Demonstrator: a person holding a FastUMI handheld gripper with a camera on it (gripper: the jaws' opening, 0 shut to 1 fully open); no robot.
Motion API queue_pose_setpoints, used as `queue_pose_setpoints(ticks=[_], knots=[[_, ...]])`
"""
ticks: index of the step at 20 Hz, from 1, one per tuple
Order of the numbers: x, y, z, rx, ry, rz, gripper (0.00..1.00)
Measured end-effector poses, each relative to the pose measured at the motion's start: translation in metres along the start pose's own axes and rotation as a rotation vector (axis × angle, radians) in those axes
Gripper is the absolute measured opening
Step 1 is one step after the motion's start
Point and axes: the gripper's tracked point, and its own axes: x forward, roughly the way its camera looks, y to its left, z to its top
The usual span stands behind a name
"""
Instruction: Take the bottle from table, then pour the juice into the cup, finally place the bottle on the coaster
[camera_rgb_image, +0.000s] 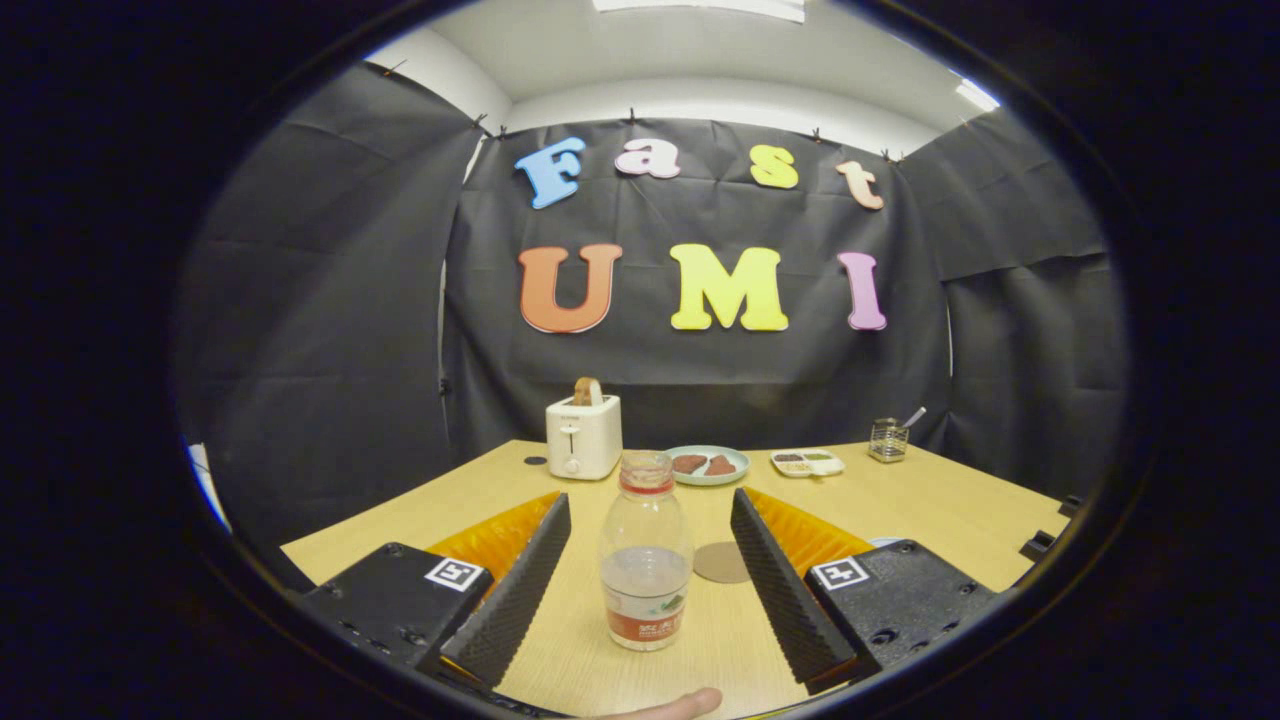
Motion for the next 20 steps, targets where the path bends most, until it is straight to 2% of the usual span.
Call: queue_pose_setpoints(ticks=[15, 17, 20], knots=[[0.064, -0.004, -0.091, 0.005, 0.04, -0.172, 1.0], [0.06, -0.004, -0.088, 0.017, 0.036, -0.163, 0.79], [0.056, -0.004, -0.088, 0.071, 0.067, -0.154, 0.77]])
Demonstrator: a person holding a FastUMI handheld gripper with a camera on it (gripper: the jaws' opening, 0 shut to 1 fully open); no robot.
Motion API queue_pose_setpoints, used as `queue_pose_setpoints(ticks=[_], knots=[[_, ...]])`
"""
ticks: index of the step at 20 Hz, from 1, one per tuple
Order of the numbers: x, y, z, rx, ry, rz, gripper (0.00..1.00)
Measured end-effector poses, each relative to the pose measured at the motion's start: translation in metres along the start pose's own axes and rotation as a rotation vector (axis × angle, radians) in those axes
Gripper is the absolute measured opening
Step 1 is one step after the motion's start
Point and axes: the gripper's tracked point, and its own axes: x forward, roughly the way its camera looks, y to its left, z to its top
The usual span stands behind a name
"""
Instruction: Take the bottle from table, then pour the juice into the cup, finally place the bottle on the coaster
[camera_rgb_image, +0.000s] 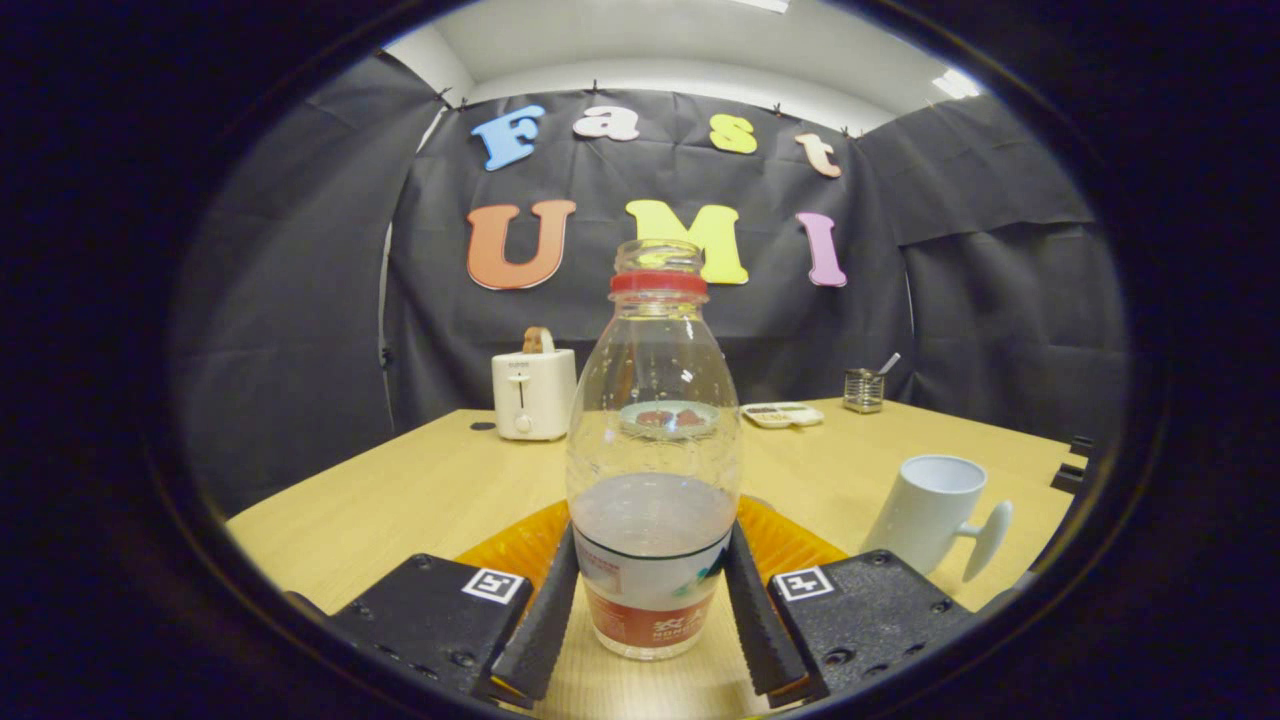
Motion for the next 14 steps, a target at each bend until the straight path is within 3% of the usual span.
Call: queue_pose_setpoints(ticks=[6, 14], knots=[[-0.015, 0.031, 0.028, 0.213, 0.003, 0.129, 0.76], [-0.016, 0.033, 0.054, 0.51, 0.043, 0.2, 0.76]])
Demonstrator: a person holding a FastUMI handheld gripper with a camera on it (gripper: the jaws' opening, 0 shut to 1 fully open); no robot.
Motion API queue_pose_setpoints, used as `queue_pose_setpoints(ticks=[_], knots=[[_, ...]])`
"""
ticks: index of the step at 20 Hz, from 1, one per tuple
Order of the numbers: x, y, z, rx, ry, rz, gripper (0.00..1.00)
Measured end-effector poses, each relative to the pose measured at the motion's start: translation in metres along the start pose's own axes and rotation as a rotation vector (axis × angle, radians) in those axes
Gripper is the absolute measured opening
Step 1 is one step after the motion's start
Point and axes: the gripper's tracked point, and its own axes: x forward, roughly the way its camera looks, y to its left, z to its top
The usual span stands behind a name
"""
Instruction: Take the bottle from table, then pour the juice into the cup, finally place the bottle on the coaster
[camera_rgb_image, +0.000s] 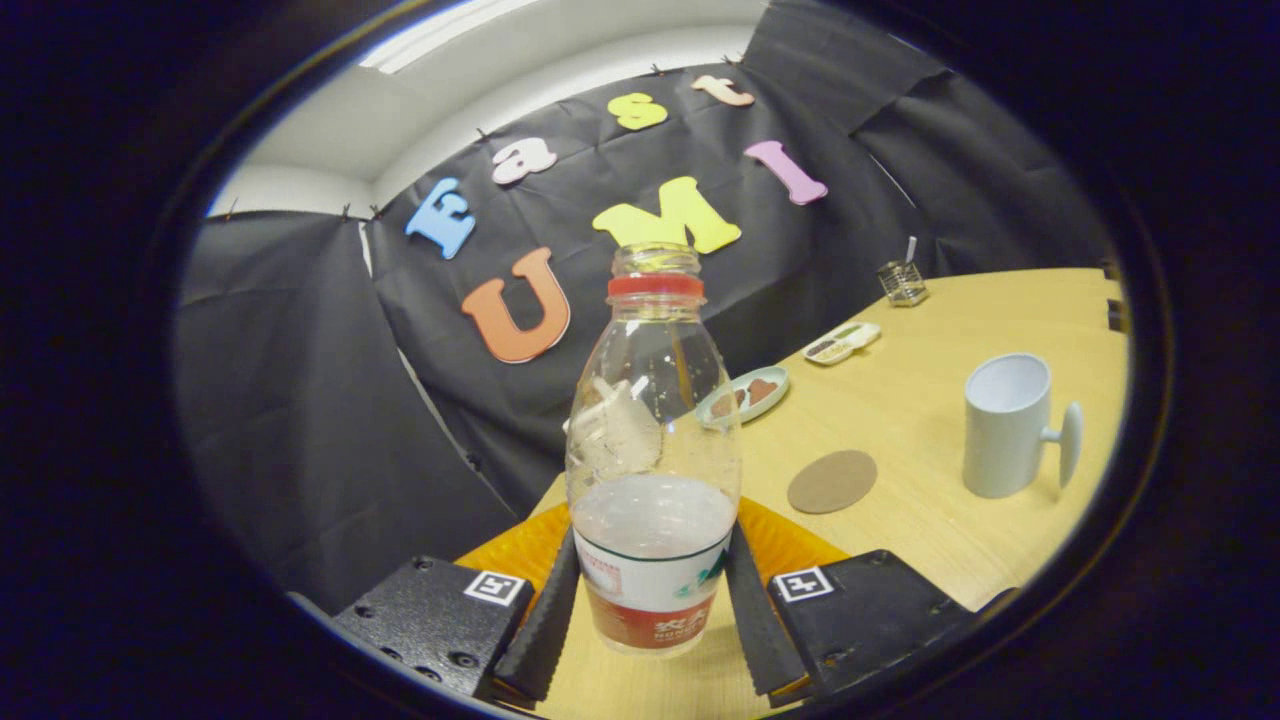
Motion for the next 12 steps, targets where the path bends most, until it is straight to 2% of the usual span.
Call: queue_pose_setpoints(ticks=[7, 12], knots=[[-0.005, -0.02, 0.031, 0.231, -0.028, 0.015, 0.76], [-0.011, -0.022, 0.044, 0.419, -0.006, 0.056, 0.75]])
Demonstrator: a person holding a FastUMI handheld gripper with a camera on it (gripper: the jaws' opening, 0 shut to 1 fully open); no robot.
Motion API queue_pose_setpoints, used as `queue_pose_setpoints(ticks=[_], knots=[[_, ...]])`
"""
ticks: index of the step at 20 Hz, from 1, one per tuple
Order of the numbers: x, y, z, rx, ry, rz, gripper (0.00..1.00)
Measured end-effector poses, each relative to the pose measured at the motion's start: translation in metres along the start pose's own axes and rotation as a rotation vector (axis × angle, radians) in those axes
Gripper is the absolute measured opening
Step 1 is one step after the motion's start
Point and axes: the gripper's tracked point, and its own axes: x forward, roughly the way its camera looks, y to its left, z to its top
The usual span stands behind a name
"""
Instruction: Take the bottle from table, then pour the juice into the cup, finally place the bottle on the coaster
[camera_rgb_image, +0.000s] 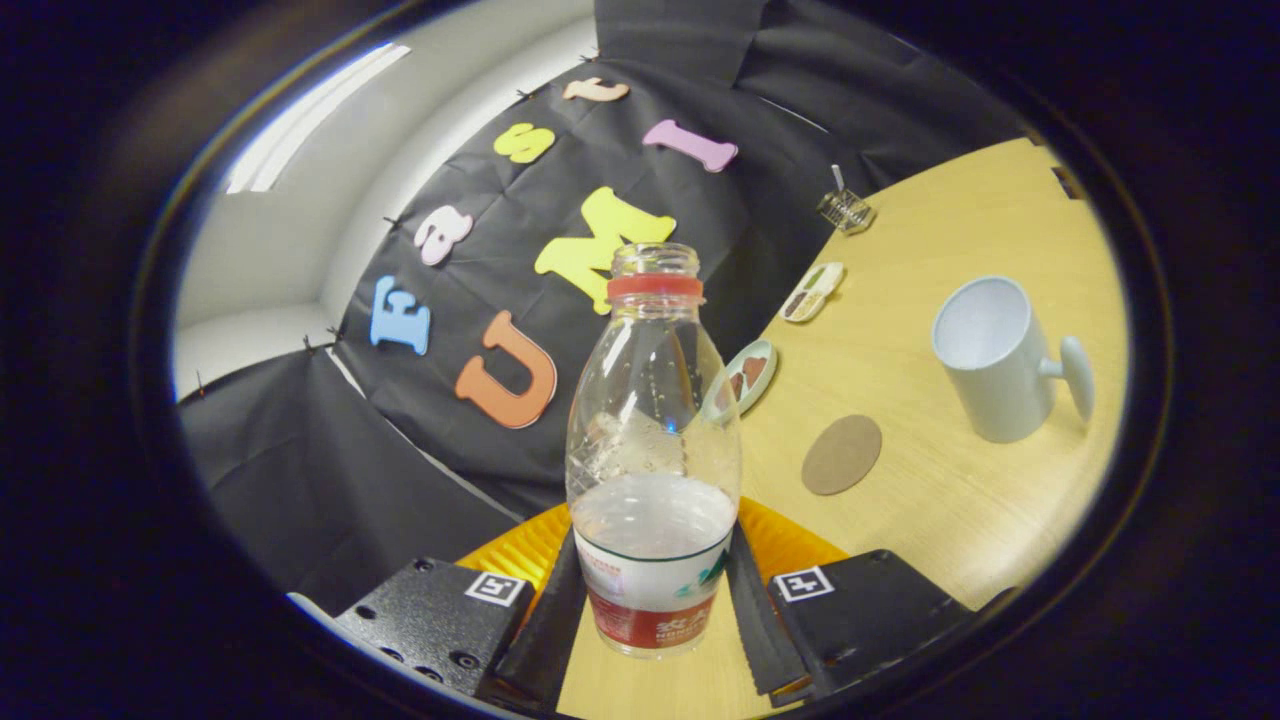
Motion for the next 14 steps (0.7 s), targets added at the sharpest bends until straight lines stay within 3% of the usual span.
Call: queue_pose_setpoints(ticks=[8, 14], knots=[[0.0, -0.008, 0.02, 0.379, -0.022, 0.047, 0.75], [0.003, -0.017, 0.025, 0.464, 0.0, 0.041, 0.75]])
